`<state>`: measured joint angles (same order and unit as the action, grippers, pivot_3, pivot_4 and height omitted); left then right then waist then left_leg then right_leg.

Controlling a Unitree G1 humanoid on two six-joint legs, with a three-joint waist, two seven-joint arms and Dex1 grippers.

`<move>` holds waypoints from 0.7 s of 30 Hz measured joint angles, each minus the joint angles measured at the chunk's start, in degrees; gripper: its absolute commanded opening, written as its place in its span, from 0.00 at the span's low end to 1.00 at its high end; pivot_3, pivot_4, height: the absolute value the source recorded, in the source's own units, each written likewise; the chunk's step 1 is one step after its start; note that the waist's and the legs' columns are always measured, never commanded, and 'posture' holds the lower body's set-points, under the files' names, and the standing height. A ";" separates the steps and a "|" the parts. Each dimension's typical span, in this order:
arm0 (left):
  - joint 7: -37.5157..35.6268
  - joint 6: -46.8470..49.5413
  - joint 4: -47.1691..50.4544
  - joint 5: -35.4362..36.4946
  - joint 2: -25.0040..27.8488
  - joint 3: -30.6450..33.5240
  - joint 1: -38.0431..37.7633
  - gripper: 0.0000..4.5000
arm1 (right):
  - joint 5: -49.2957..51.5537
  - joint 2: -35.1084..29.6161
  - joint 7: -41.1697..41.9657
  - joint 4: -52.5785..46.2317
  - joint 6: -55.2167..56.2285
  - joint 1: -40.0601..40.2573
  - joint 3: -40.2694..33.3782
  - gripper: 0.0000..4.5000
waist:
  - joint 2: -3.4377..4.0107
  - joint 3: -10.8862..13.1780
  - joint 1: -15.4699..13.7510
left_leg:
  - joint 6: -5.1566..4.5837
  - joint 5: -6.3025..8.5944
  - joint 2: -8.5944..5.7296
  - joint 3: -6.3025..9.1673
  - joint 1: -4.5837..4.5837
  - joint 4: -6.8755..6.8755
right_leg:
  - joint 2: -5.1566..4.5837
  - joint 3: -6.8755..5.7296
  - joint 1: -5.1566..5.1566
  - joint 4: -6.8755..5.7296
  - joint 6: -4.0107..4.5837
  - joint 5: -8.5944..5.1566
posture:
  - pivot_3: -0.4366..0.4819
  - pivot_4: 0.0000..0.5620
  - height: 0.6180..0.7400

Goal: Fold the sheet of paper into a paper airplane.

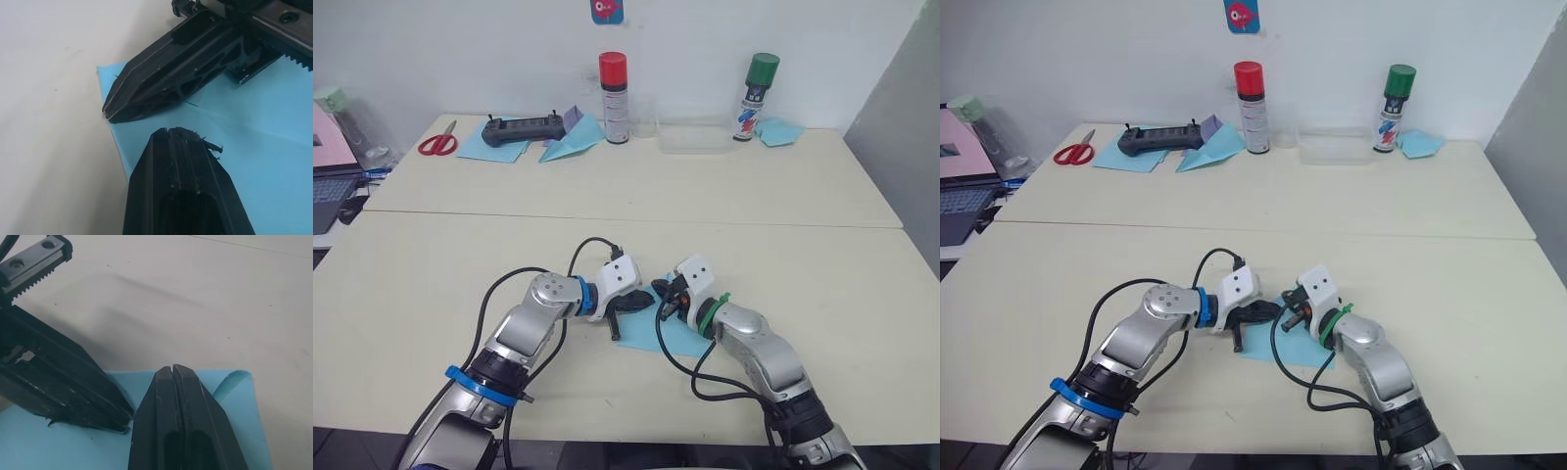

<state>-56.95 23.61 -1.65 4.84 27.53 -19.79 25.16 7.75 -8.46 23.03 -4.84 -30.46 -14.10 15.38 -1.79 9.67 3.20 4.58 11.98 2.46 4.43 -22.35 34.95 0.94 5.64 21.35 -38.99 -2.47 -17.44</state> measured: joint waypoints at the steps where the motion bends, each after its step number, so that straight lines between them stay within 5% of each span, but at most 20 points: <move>1: -0.02 0.11 0.05 0.02 0.00 -0.02 0.00 0.01 | 0.00 0.08 -0.56 0.09 0.06 0.00 -0.14 0.00 | 0.00 -0.01 -0.03 | 0.00 0.00 0.00 0.00 0.00 0.00 | 0.00 0.00 0.00 0.00 0.00 0.00 | 0.48 0.27 1.00; 21: -0.45 1.01 0.25 0.07 -0.15 -0.74 0.49 0.01 | 0.35 -0.32 -6.27 3.39 4.48 -0.92 -7.16 0.00 | 0.06 -0.10 -0.51 | 0.00 0.00 -0.09 0.01 -0.12 0.01 | -0.06 0.03 0.04 0.06 0.00 0.00 | 0.48 0.27 1.00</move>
<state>-57.40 24.62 -1.41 4.91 27.38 -20.54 25.65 8.10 -8.78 16.76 -1.45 -25.99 -15.02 8.22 -1.73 9.58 2.70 4.58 11.97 2.37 4.44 -22.46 34.96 0.88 5.67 21.38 -38.94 -2.47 -17.45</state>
